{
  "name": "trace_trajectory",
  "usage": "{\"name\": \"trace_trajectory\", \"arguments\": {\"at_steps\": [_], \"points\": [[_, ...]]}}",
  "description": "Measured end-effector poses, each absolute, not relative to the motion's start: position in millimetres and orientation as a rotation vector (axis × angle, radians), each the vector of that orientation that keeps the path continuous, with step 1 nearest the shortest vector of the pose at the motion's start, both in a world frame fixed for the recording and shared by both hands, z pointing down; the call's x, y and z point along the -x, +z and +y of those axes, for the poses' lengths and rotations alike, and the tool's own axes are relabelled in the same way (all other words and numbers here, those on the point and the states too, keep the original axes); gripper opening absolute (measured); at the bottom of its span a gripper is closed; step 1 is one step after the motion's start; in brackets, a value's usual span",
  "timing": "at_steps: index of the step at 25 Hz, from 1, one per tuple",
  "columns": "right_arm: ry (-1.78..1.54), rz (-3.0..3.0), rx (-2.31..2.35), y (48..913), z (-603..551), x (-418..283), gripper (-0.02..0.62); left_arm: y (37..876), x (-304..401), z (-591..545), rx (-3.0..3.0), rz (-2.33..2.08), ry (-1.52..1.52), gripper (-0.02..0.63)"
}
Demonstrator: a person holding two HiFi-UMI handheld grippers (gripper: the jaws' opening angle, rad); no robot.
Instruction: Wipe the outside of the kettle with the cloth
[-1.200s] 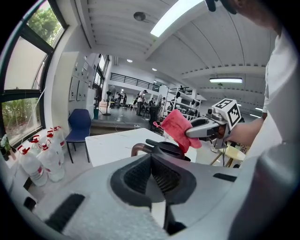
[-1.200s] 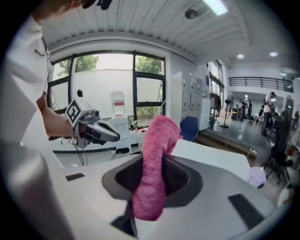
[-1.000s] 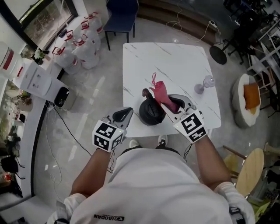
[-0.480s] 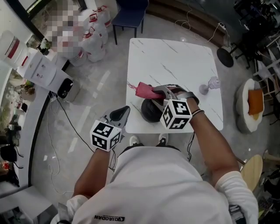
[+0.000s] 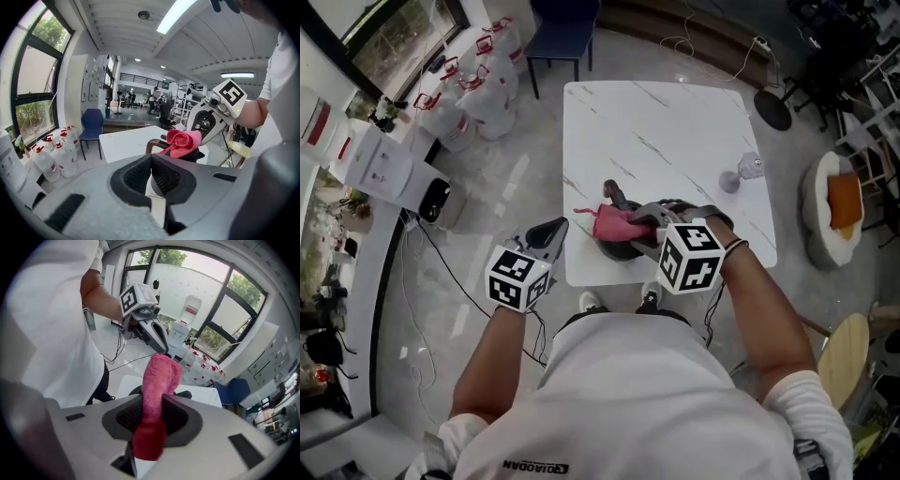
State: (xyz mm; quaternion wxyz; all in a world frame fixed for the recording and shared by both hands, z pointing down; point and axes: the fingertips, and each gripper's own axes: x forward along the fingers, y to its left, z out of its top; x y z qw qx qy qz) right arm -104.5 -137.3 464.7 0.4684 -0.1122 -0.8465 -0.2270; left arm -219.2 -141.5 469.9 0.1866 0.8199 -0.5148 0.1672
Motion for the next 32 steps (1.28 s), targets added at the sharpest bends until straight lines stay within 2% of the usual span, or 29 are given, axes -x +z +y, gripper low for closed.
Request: {"name": "trace_trajectory", "arguments": {"at_steps": [6,10,15,21,27,32], "points": [[-0.465,-2.142,0.231,463,-118,81,0.110,486,217,-166,-2.370,-1.370,0.585,0.008],[-0.267,-2.305,0.125,452,-118,67,0.110,498,214,-183,-2.440,-1.307,0.715,0.026],[0.162,-2.642,-0.363,425,-161,38,0.112,497,197,-206,-2.597,-1.157,0.885,0.098],[0.592,-2.650,-0.864,434,-202,-21,0.112,507,175,-228,-2.744,-0.924,1.116,0.148],[0.586,-2.601,-0.931,447,-201,-45,0.114,539,161,-242,-2.825,-0.624,1.531,0.204],[0.577,-2.583,-0.954,451,-203,-50,0.114,550,142,-244,-2.871,-0.370,1.607,0.213]]}}
